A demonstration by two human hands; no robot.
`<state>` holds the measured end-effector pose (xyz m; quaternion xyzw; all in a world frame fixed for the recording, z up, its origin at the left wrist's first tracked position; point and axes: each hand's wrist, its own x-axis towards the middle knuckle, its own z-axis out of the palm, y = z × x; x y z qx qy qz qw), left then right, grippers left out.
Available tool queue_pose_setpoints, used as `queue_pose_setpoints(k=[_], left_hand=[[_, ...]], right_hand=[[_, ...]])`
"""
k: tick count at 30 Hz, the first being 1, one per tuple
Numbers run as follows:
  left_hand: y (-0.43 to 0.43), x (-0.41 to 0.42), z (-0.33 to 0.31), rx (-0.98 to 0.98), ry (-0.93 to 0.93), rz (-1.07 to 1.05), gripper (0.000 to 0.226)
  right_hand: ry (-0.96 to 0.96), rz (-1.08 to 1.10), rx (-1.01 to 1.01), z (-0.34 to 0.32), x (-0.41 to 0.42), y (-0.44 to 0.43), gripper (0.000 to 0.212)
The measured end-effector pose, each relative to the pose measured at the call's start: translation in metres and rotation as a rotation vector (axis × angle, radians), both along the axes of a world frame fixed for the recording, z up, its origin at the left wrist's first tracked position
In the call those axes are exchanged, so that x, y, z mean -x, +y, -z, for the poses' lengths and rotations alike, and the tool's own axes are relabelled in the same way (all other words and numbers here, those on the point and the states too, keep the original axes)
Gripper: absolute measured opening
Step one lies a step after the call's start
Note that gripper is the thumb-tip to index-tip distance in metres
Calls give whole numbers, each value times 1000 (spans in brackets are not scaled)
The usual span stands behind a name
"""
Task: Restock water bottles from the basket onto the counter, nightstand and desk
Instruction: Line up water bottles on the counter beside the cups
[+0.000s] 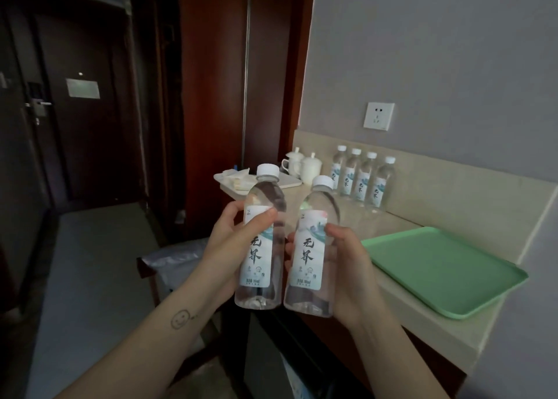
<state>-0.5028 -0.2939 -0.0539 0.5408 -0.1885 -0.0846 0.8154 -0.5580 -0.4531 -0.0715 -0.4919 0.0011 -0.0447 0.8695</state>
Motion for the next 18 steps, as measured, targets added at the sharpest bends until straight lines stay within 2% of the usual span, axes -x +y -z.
queue_pose_setpoints(k=[3, 7, 18], left_hand=[[0, -20, 3, 2, 19, -8, 56], [-1, -53, 5, -1, 27, -15, 47], [-28, -149, 4, -28, 7, -8, 63]], right_hand=[[-3, -31, 22, 2, -22, 3, 78], [-43, -52, 38, 4, -56, -1, 68], [-46, -14, 28, 0, -140, -23, 80]])
